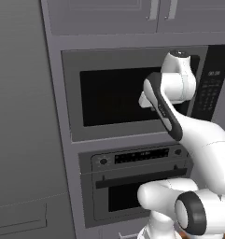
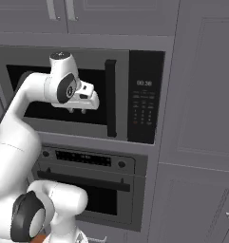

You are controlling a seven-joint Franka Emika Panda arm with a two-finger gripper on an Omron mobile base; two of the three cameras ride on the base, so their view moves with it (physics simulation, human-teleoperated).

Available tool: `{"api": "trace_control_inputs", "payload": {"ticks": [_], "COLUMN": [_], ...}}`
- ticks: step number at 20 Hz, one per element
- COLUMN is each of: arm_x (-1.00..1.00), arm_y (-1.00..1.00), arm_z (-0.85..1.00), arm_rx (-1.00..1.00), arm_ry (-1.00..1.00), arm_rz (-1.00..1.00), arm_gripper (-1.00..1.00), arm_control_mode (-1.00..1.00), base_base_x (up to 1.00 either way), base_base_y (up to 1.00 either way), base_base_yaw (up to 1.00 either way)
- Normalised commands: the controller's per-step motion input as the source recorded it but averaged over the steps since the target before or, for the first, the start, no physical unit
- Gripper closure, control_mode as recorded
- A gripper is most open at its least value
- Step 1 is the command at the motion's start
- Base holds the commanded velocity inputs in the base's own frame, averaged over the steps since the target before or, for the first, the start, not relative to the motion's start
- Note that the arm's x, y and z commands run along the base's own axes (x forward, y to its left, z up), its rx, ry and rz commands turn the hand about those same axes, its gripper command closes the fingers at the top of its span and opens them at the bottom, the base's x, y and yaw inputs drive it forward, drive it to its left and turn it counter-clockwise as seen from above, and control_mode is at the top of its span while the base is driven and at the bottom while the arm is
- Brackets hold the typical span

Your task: Retrieve the reheated potato from the microwave, then place the potato, cheese, and condiment on the cutting board.

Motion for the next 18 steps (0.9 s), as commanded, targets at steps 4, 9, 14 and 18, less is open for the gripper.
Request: {"api": "trace_control_inputs", "payload": {"ticks": [4,9,14,18], "arm_x": [-0.25,-0.54,-0.35,-0.15], "arm_y": [-0.04,-0.22,-0.42,-0.42], "arm_z": [-0.03,0.01,0.11,0.23], "arm_rx": [0.00,0.02,0.03,0.00], "arm_ry": [-0.04,-0.38,-0.34,-0.15], "arm_rz": [0.00,-0.09,-0.07,-0.04], "arm_gripper": [-1.00,-1.00,-1.00,-1.00], "arm_control_mode": [-1.00,-1.00,-1.00,-1.00], "base_base_x": [0.00,0.00,0.00,0.00], "base_base_y": [0.00,0.00,0.00,0.00], "base_base_yaw": [0.00,0.00,0.00,0.00]}}
